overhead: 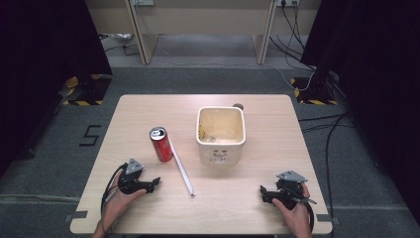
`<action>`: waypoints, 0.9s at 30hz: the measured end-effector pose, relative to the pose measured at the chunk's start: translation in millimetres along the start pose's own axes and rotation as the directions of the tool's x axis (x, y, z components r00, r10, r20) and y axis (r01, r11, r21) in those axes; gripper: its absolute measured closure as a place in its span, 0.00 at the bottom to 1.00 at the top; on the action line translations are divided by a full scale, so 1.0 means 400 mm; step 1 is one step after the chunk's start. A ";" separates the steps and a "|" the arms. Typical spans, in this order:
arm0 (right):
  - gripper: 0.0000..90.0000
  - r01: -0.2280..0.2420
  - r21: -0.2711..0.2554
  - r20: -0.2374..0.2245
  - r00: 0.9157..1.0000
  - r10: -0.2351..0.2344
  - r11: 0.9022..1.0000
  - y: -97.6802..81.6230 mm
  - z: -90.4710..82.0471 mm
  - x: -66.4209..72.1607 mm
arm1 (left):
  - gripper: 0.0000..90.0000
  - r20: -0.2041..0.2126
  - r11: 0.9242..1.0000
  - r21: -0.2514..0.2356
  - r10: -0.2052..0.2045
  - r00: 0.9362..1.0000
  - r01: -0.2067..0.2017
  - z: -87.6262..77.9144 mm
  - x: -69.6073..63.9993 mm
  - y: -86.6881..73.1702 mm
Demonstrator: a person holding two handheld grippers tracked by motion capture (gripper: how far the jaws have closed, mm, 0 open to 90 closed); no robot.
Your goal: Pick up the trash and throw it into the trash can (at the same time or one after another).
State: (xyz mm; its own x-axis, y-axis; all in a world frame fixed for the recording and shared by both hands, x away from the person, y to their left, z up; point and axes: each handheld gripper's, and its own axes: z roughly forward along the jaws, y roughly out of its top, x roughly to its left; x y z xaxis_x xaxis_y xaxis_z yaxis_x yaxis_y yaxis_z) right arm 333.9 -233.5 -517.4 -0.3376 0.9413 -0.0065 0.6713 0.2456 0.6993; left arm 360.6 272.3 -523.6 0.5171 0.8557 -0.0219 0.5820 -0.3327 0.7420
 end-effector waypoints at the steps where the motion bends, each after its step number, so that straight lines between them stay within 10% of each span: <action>1: 0.01 0.000 0.001 -0.001 1.000 0.000 1.000 0.000 0.000 0.000 | 0.16 0.000 1.000 0.000 0.000 1.000 0.000 0.000 0.000 0.000; 27: 0.01 0.000 0.001 -0.001 1.000 0.000 1.000 0.000 0.000 0.000 | 0.18 0.024 0.999 -0.017 -0.047 0.999 0.047 0.003 0.018 0.019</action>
State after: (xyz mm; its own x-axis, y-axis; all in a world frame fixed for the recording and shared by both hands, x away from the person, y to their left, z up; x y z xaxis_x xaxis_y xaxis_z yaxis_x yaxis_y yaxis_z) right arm 334.0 -233.4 -517.4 -0.3384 0.9410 -0.0060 0.6716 0.2460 0.6988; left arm 369.3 275.4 -518.8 0.5043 0.8604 -0.0729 0.5948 -0.2849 0.7517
